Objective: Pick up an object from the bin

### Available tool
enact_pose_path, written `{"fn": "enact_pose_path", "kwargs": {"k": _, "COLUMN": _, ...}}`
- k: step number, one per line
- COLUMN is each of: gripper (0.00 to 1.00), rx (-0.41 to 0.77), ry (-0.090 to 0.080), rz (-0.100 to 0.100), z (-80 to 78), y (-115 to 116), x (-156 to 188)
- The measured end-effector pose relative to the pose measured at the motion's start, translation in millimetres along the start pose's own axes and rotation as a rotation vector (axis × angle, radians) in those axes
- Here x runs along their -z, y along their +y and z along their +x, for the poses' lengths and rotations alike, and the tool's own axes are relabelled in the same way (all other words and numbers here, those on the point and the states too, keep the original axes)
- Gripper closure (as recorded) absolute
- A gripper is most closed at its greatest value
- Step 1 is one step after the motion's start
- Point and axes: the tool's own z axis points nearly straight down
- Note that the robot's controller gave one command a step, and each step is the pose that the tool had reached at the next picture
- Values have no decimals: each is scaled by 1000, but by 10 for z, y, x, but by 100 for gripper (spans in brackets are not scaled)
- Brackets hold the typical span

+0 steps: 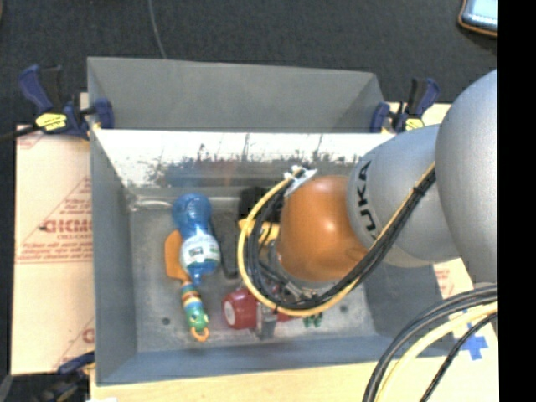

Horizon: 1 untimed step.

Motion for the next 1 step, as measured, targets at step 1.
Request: {"fn": "enact_pose_path", "kwargs": {"k": 1, "gripper": 100, "rx": -1, "ry": -2, "rz": 1, "z": -11, "y": -3, "x": 201}}
